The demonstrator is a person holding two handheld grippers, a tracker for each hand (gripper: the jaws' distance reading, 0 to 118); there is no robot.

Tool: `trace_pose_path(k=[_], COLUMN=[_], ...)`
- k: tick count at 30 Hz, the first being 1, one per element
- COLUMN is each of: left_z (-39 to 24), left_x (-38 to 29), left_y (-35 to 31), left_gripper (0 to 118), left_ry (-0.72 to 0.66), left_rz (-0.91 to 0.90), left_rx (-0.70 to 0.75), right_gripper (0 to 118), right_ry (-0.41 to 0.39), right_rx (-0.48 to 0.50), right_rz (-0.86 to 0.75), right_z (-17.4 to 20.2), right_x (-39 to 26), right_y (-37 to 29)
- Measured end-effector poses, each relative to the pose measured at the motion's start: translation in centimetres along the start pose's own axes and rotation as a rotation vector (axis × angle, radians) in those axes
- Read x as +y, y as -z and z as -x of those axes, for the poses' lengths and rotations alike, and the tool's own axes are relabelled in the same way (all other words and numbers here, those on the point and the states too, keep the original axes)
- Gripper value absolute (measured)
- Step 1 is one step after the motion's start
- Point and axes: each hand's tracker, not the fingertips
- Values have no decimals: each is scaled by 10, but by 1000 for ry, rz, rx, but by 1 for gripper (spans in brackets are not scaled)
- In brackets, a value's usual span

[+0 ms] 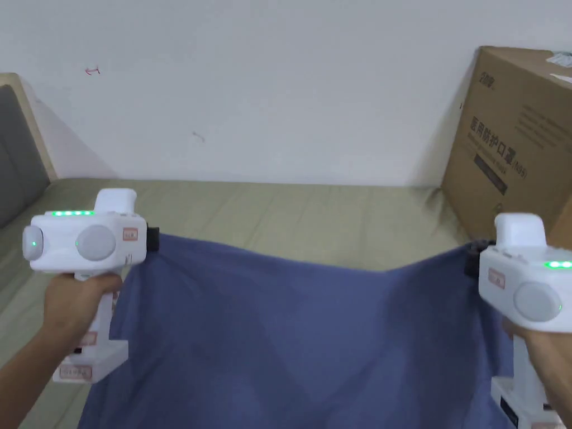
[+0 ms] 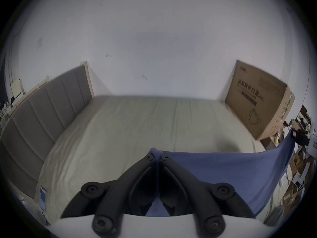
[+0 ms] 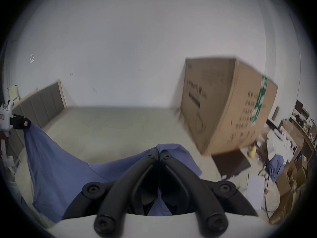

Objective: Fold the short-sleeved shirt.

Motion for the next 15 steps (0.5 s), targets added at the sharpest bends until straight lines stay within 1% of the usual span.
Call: trace_pose_path(k=[4, 8, 12, 15], left_z=[7, 16, 23, 26], left_x=[53, 103, 147, 175], left_y=[-36, -63, -78, -82], left_gripper=[1, 1, 1, 1], left_ry=[-8, -14, -19, -8], left_rz=[-126, -207, -312, -381], left_rx=[40, 59, 98, 116], right_gripper=[0, 0, 0, 0], right_ry=[4, -13, 2, -30], right_rx=[13, 17, 44, 57], right_rz=[-140, -267, -358, -430], right_z=[12, 22, 28, 32], right_x=[67, 133, 186, 219], right_y=[-20, -32, -35, -31])
